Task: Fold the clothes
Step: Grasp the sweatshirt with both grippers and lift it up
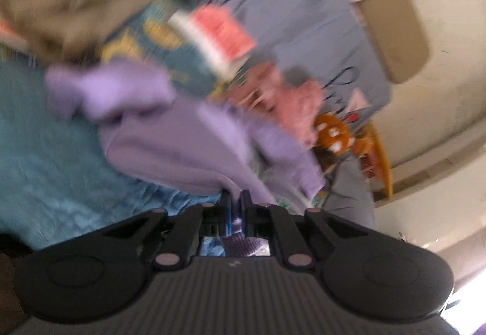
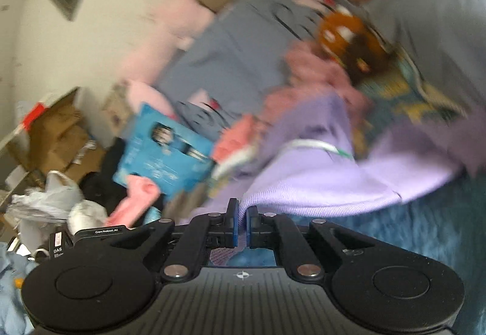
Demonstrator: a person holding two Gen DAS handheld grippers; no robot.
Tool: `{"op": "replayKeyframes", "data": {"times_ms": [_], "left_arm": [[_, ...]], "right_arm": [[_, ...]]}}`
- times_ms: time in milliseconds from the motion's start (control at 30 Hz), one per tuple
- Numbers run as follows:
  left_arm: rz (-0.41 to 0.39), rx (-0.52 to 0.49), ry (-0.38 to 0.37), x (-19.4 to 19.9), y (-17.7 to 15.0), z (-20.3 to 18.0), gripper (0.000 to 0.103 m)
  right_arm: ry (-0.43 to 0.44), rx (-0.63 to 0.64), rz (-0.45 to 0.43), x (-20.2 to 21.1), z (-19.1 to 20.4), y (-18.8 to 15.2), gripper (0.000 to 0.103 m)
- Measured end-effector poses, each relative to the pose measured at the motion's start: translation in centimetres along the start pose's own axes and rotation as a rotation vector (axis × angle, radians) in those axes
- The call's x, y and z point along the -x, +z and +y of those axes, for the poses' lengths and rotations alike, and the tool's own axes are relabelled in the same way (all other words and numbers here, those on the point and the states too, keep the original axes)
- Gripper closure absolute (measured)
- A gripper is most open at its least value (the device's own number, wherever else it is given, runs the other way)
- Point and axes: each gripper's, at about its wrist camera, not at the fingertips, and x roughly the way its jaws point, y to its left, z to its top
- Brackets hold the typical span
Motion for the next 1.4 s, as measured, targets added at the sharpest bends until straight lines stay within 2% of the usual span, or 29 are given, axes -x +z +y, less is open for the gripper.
{"op": "replayKeyframes", "data": {"times_ms": [167, 300, 467, 667, 733, 900, 1000, 1100, 1200, 1300, 1367, 1400], "left_arm": [[-0.131, -0.166, -0.062, 6.7, 1.8, -7.1, 0.097], [-0.278, -0.262, -0.159, 12.1, 3.6, -12.9, 0.097], [-0.438, -0.317, -0.265, 18.9, 5.1, -19.5, 0.097], [-0.543, -0.367, -0.343, 25.9, 6.3, -23.7, 0.096], [-0.57, -0.38, -0.332, 27.0, 6.7, -24.8, 0.096], [-0.565, -0.382, -0.238, 25.7, 8.8, -26.1, 0.096], [-0.553, -0.397, -0.156, 22.3, 11.1, -26.0, 0.096], [-0.558, -0.423, -0.067, 18.6, 14.4, -27.0, 0.096], [-0.606, -0.476, -0.029, 17.7, 16.7, -29.1, 0.096], [-0.659, -0.502, -0.039, 18.9, 16.3, -29.3, 0.096], [-0.68, -0.516, -0.04, 19.6, 15.7, -29.0, 0.096], [-0.659, -0.52, -0.024, 19.3, 15.2, -28.5, 0.096]], "right_arm": [[0.095, 0.106, -0.13, 2.6, 4.3, 3.4, 0.098], [0.209, 0.238, -0.266, 5.4, 9.1, 7.6, 0.099], [0.319, 0.389, -0.389, 8.5, 14.7, 11.6, 0.099], [0.392, 0.437, -0.461, 10.3, 18.2, 14.3, 0.099], [0.365, 0.441, -0.451, 9.4, 18.7, 15.1, 0.099], [0.281, 0.396, -0.374, 3.9, 17.7, 17.1, 0.099], [0.236, 0.392, -0.353, -0.3, 17.5, 18.7, 0.099], [0.172, 0.512, -0.394, -2.5, 20.3, 20.6, 0.099], [0.179, 0.595, -0.453, -2.0, 22.9, 21.6, 0.099], [0.187, 0.649, -0.464, -1.1, 23.5, 20.6, 0.099], [0.176, 0.641, -0.418, -1.0, 22.4, 18.9, 0.099], [0.158, 0.625, -0.379, -1.3, 21.3, 17.6, 0.099]]}}
